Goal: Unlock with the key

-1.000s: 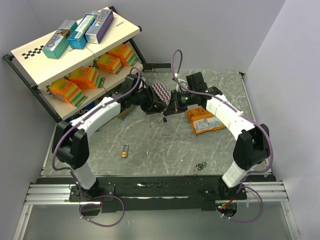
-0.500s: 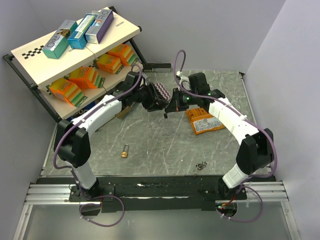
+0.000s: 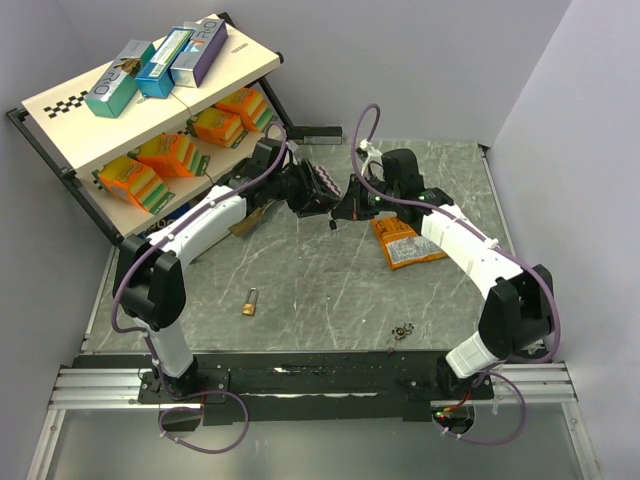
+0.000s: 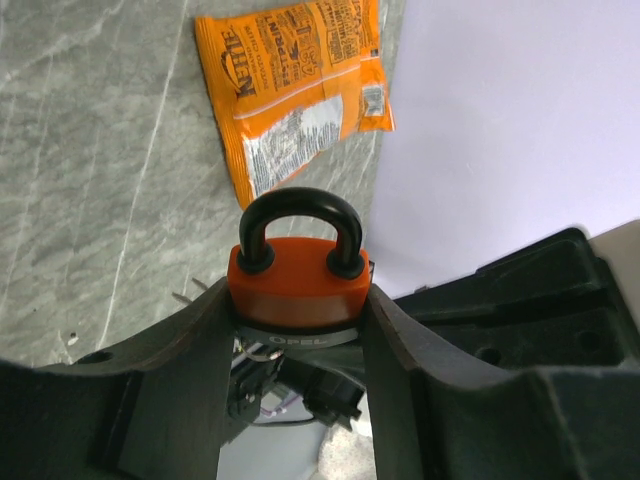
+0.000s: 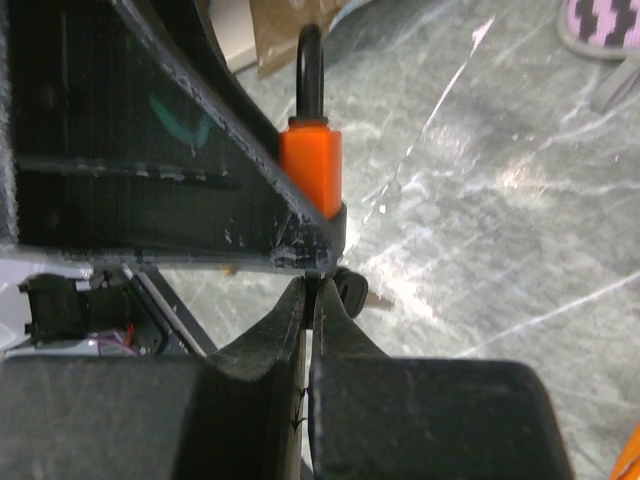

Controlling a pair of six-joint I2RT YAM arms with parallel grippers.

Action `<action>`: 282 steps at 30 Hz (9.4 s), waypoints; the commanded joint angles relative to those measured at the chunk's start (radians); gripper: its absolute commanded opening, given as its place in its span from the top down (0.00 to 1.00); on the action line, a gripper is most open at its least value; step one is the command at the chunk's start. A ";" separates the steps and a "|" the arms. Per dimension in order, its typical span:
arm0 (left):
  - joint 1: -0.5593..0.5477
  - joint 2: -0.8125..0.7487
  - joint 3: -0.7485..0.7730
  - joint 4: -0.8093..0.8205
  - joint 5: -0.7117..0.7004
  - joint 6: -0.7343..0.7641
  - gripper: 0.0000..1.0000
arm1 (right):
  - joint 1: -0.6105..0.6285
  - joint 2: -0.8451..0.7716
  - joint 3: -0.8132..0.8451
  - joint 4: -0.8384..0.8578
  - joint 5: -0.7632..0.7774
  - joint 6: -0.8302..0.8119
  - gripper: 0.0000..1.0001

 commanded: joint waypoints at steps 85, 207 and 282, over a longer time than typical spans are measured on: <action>-0.038 -0.020 0.094 0.094 0.068 0.106 0.99 | -0.111 -0.343 -0.185 0.109 0.035 -0.004 0.28; -0.166 0.365 0.103 -0.263 0.065 0.618 0.99 | -0.169 -0.217 -0.193 -0.083 0.099 0.133 0.21; 0.020 0.702 0.227 -0.532 -0.633 0.714 0.99 | -0.179 -0.141 -0.176 -0.079 0.113 0.056 0.21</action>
